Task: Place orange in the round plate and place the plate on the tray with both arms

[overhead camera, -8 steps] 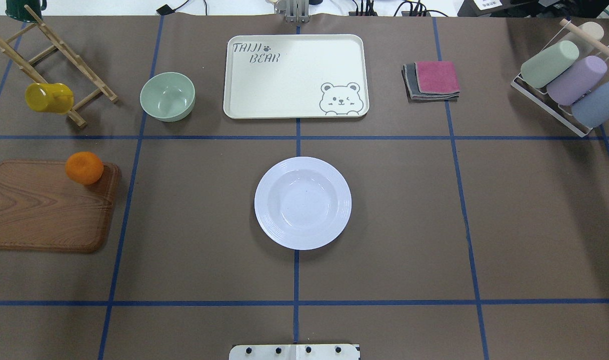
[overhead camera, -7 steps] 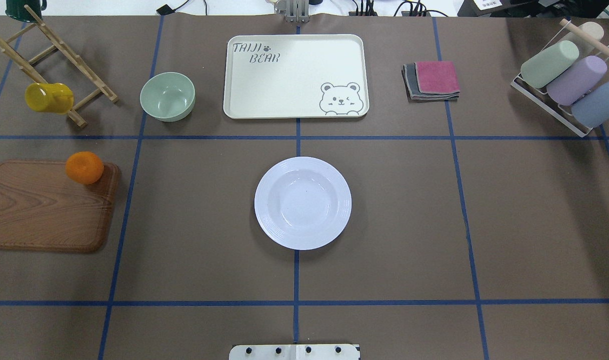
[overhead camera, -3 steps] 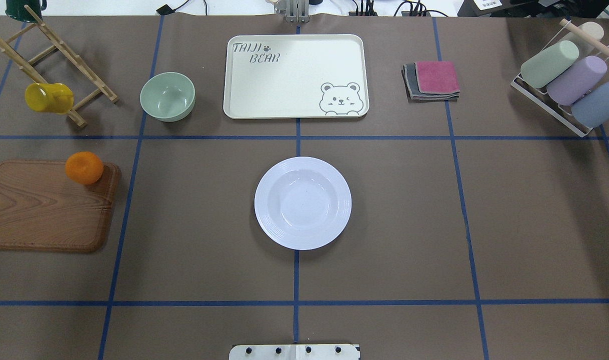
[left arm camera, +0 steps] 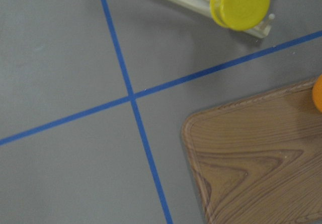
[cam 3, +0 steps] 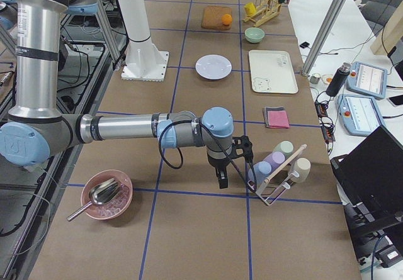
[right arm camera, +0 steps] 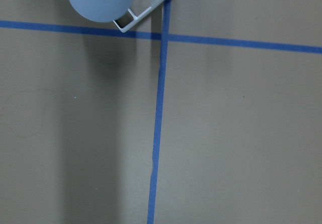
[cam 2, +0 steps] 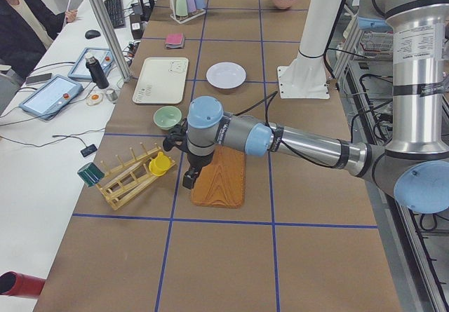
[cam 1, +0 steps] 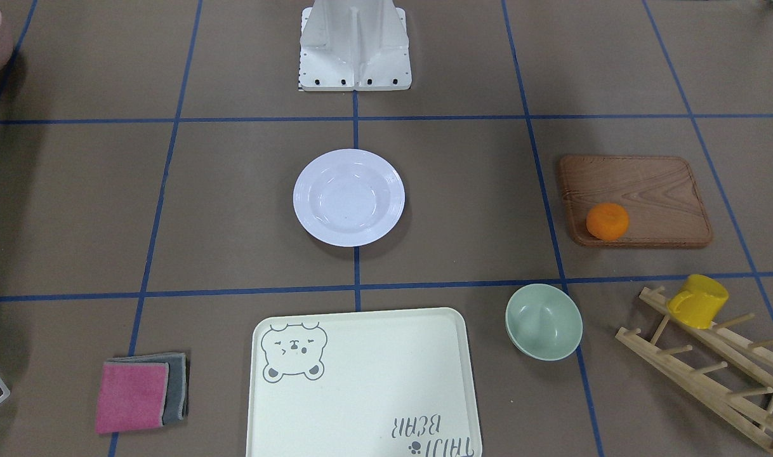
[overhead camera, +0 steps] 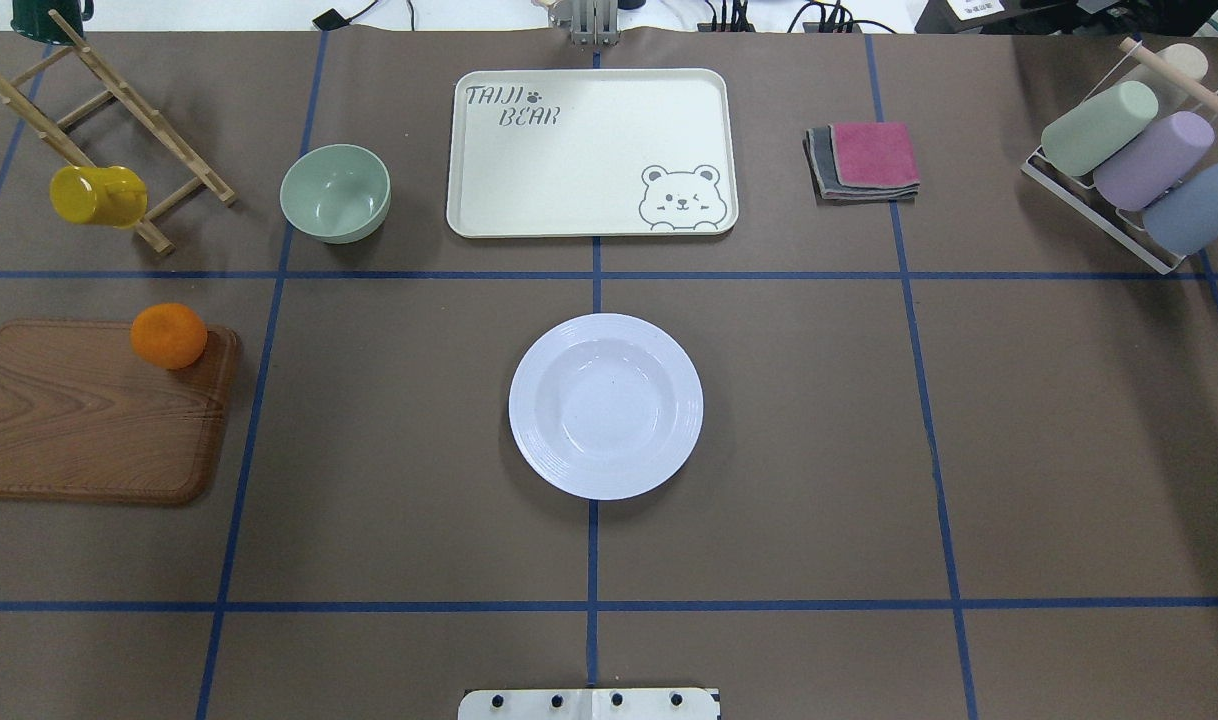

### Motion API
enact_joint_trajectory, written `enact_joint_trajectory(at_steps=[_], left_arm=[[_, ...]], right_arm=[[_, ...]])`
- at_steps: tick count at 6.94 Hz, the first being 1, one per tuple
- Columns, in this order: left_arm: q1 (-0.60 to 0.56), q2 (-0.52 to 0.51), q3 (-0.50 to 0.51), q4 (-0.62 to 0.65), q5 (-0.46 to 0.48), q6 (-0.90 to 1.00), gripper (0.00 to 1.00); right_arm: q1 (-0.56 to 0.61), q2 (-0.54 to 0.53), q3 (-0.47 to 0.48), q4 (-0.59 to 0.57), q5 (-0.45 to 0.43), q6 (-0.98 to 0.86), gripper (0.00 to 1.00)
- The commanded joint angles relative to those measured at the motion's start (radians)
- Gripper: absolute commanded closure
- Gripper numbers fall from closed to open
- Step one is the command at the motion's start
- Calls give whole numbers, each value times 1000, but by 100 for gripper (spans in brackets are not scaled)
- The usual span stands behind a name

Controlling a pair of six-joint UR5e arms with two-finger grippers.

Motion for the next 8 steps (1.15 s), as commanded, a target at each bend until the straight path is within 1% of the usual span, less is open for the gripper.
enact_joint_trajectory(at_steps=[1,2,3,4,5,6,7,8], left_arm=[[25,-10,19,-207,-127,-29,1],[143,-59,23,-222,-129,-170,2],[242,-73,22,-240,-79,-343,2],[355,-75,27,-333,45,-568,2],[478,-87,31,-398,183,-753,2],[555,-95,34,-395,273,-793,2],[580,-96,68,-400,328,-791,2],[595,-113,92,-401,337,-791,2]], right_arm=[[-49,10,19,45,32,101,0],[-73,10,41,45,32,177,0],[-100,10,56,45,24,228,0],[-108,6,53,71,-8,235,0],[-108,-4,52,86,-10,235,0],[-108,-4,50,86,-16,235,0],[-108,-4,50,88,-23,235,0],[-108,-4,50,88,-23,235,0]])
